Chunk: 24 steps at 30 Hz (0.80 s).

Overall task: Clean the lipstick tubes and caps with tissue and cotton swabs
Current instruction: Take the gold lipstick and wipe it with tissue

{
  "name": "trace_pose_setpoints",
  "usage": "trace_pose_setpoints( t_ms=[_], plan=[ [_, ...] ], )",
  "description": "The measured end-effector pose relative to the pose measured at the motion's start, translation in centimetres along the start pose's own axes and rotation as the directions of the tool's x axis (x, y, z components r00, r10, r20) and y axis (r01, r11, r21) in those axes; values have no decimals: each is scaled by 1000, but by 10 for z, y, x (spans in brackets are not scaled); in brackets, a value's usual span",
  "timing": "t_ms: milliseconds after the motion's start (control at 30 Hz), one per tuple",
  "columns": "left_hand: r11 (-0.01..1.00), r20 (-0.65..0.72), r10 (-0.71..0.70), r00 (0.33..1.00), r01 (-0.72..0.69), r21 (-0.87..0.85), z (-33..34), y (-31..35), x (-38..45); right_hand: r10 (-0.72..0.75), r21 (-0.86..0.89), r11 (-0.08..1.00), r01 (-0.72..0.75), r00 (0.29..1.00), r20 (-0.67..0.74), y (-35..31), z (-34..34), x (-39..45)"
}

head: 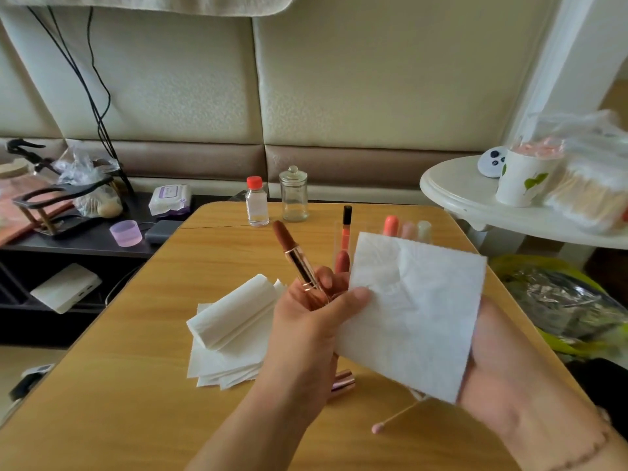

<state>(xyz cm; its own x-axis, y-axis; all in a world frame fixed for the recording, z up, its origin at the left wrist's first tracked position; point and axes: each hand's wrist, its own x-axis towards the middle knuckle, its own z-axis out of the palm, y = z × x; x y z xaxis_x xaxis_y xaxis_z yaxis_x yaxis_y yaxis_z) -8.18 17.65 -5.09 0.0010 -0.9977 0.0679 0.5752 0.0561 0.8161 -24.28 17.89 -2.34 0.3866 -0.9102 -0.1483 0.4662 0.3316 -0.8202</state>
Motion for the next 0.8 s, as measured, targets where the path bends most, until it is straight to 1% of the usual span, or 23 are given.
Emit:
trace_pose_setpoints(
  t_ms=[33,67,100,133,200,233,300,333,367,400,433,467,500,533,567,600,633,667,733,767,800],
  plan=[
    [999,-4,-3,1000,3,-33,-1,-1,1,-46,-10,999,46,999,6,0,-3,-3],
    [998,-2,-6,1000,6,-57,-2,-1,1,-74,-61,995,77,996,41,-1,-6,-8],
    [998,-6,-10,1000,10,-67,-2,0,2,-89,-160,982,97,994,56,0,-10,-13],
    [997,-9,-16,1000,15,-73,-3,0,2,-103,-287,952,107,994,28,-1,-9,-16],
    [996,7,-38,999,38,-86,-3,-2,3,-228,-501,847,178,973,-39,-1,-10,-24],
    [995,12,-49,999,50,-84,-3,-3,3,-265,-562,804,196,963,-43,-2,-15,-26],
    [996,5,-67,998,67,-56,-2,-4,3,-321,-601,767,226,946,-54,-7,-22,-30],
    [996,4,-82,997,82,-47,-3,-4,4,-401,-669,700,251,913,-77,-10,-30,-29],
    [993,7,-103,995,103,-52,-3,-3,3,-526,-830,497,254,849,-55,-15,-40,-27],
    [989,19,-130,991,131,-75,-3,-3,3,-650,-958,212,193,760,9,-21,-47,-22],
    [980,44,-160,986,164,-110,-2,-2,2,-698,-984,14,177,706,117,-28,-46,-19],
    [971,92,-188,978,200,-134,-1,-2,2,-692,-972,-83,219,689,215,-32,-39,-15],
    [963,149,-211,966,232,-140,0,-3,1,-654,-943,-155,295,685,322,-34,-31,-11],
    [961,196,-219,956,246,-129,1,-5,0,-615,-901,-201,383,667,421,-32,-23,-7],
    [965,226,-213,951,241,-104,2,-8,-1,-588,-867,-202,455,651,479,-27,-16,-2],
    [973,250,-195,949,219,-73,2,-11,-2,-577,-835,-156,528,637,511,-21,-10,2],
    [979,266,-178,947,197,-45,3,-15,-3,-578,-797,-65,600,629,521,-14,-4,5],
    [982,277,-173,945,188,-30,3,-17,-4,-586,-758,50,650,634,505,-7,0,6],
    [983,299,-159,941,180,-43,3,-16,-6,-635,-660,333,673,677,370,8,8,7],
    [983,307,-148,940,174,-57,3,-15,-6,-662,-578,477,662,703,259,15,10,7],
    [984,308,-137,941,165,-66,3,-15,-6,-670,-493,589,640,728,145,19,11,8]
  ],
)
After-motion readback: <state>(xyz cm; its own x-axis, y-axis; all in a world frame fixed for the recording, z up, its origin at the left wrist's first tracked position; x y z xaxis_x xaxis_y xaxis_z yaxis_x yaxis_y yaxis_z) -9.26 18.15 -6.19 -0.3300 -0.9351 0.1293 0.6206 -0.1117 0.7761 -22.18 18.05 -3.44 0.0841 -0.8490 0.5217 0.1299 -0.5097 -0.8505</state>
